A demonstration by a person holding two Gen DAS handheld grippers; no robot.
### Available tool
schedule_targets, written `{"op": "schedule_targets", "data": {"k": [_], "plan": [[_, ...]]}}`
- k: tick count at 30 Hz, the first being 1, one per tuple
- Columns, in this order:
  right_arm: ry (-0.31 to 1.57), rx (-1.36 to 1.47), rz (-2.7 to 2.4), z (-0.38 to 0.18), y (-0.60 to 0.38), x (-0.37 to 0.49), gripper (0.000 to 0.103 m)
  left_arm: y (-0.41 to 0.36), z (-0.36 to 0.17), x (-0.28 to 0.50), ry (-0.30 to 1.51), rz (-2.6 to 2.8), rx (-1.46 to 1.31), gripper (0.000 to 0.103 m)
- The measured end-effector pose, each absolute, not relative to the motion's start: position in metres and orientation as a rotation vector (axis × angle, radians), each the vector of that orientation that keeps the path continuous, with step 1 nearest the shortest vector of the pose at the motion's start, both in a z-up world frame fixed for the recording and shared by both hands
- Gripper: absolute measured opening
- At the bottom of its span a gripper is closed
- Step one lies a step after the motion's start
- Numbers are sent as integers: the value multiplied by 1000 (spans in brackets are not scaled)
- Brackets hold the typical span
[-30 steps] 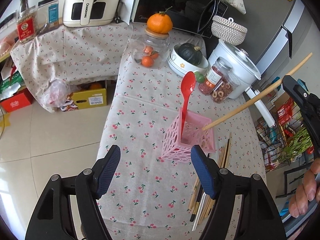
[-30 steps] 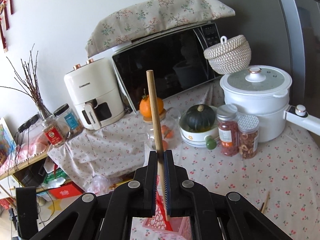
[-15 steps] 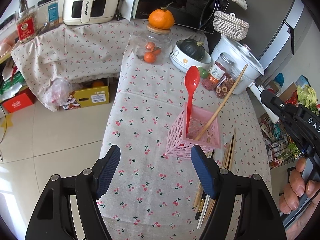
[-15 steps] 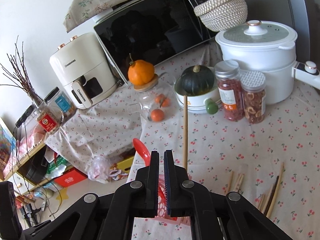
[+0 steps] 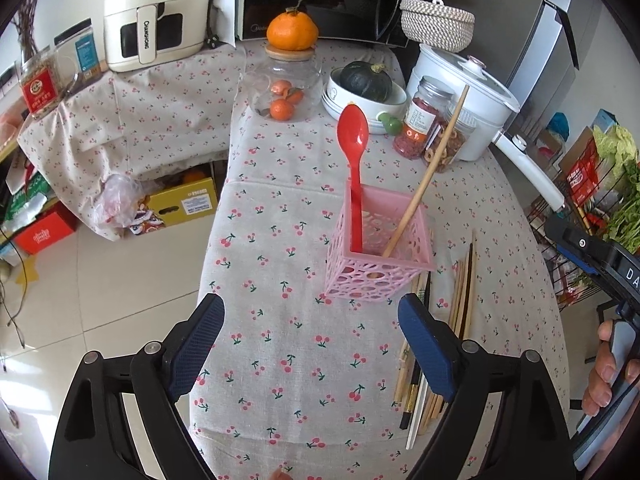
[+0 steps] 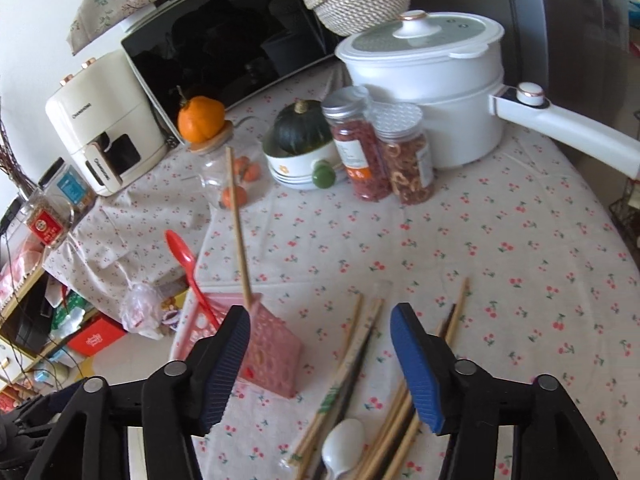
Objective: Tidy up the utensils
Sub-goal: 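Release the red spoon into the pink basket while the right gripper drops the chopstick in, then move the right gripper back and grasp another wooden chopstick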
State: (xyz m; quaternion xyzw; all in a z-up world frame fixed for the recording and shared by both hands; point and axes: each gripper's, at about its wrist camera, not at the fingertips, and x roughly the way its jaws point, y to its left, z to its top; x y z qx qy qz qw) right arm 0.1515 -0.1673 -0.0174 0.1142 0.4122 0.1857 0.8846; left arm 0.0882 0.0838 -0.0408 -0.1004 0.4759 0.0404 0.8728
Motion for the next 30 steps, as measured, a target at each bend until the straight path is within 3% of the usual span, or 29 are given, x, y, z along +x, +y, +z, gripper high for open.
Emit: {"op": "schedule_targets", "data": {"k": [6,30], "plan": [[916,185,297,-52,-194,146,82,61,-56,80,1008,36,-152,99],[1064,63,213,-150,-206,199,82,15,-90,87,986,-97,-142,103]]}}
